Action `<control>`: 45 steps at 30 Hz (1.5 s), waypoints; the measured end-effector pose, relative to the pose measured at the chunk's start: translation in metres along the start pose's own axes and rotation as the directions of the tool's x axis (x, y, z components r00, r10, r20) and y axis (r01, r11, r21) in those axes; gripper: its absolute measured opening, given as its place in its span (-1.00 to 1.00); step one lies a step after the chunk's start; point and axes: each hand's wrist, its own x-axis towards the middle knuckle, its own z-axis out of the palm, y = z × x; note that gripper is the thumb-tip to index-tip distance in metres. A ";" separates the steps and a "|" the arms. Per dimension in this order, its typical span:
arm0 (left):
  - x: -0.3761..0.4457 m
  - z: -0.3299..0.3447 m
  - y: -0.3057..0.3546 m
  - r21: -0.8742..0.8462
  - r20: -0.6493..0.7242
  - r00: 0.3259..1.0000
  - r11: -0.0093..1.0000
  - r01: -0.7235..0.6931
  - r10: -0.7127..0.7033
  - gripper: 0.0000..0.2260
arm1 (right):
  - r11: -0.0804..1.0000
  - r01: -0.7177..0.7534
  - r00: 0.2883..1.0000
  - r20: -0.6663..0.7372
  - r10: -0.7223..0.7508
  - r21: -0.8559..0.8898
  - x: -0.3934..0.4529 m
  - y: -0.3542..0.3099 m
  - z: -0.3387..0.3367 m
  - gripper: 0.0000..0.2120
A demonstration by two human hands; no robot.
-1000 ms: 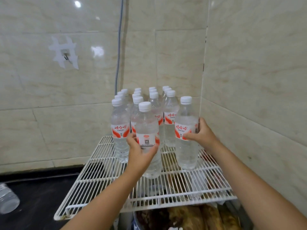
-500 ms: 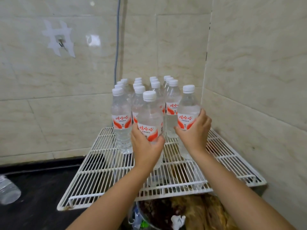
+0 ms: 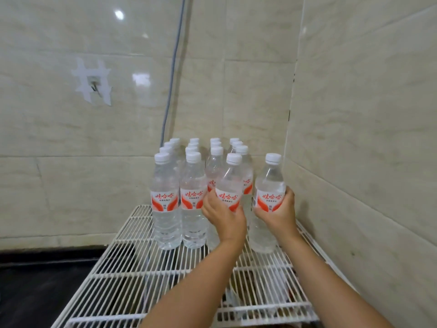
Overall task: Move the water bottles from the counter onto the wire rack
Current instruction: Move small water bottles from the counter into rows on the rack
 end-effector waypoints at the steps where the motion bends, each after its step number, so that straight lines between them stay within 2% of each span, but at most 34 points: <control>1: 0.002 0.003 -0.001 0.001 -0.028 1.000 1.000 0.000 0.000 -0.32 | 1.000 0.001 0.999 0.040 -0.002 0.013 0.002 -0.001 0.001 -0.24; 5: 0.006 0.007 -0.012 0.119 -0.070 0.995 0.991 -0.060 0.069 -0.35 | 0.998 -0.015 0.986 0.166 0.005 0.061 0.010 -0.001 0.008 -0.19; 7: 0.007 0.005 -0.023 0.256 -0.061 0.956 0.930 -0.262 0.286 -0.28 | 0.996 -0.027 0.979 0.205 0.010 0.081 0.013 -0.002 0.011 -0.21; 9: 0.008 -0.001 -0.036 0.422 -0.004 0.862 0.782 -0.458 0.507 -0.18 | 0.995 -0.036 0.973 0.232 0.014 0.094 0.017 0.000 0.013 -0.23; 12: 0.012 -0.021 -0.047 0.664 0.169 0.748 0.487 -0.568 0.642 0.11 | 0.997 -0.030 0.964 0.267 0.011 0.067 0.019 0.005 0.017 -0.22; 14: 0.015 -0.037 -0.057 0.713 0.339 0.673 0.287 -0.640 0.658 0.28 | 0.998 -0.052 0.951 0.308 0.036 0.043 0.019 0.007 0.017 -0.18; 16: 0.020 -0.051 -0.062 0.712 0.493 0.612 0.117 -0.692 0.618 0.36 | 0.991 -0.126 0.939 0.329 0.101 0.054 0.021 0.008 0.014 -0.29; 18: 0.023 -0.056 -0.065 0.722 0.560 0.620 0.044 -0.691 0.549 0.40 | 0.972 -0.226 0.915 0.355 0.192 0.058 0.022 0.009 0.010 -0.45; 20: 0.025 -0.056 -0.065 0.734 0.568 0.641 0.033 -0.678 0.516 0.41 | 0.962 -0.274 0.890 0.383 0.248 0.014 0.020 0.010 0.005 -0.52; 24: 0.030 -0.051 -0.072 0.739 0.559 0.672 0.076 -0.669 0.485 0.40 | 0.954 -0.271 0.857 0.420 0.300 -0.128 0.011 0.007 0.000 -0.39; 36: 0.039 -0.049 -0.069 0.747 0.583 0.705 0.077 -0.661 0.404 0.44 | 0.962 -0.173 0.927 0.294 0.232 -0.213 0.004 0.013 0.014 -0.44; 41: 0.033 -0.050 -0.066 0.782 0.537 0.731 0.077 -0.619 0.421 0.40 | 0.932 -0.120 0.947 0.244 0.211 -0.343 0.000 0.013 0.019 -0.47; 43: 0.028 -0.055 -0.061 0.790 0.514 0.736 0.092 -0.606 0.441 0.23 | 0.899 -0.061 0.962 0.214 0.168 -0.433 -0.004 0.008 0.018 -0.41; 45: 0.024 -0.066 -0.055 0.800 0.489 0.737 0.098 -0.593 0.467 -0.22 | 0.848 0.047 0.991 0.131 0.027 -0.528 -0.013 -0.001 0.018 -0.36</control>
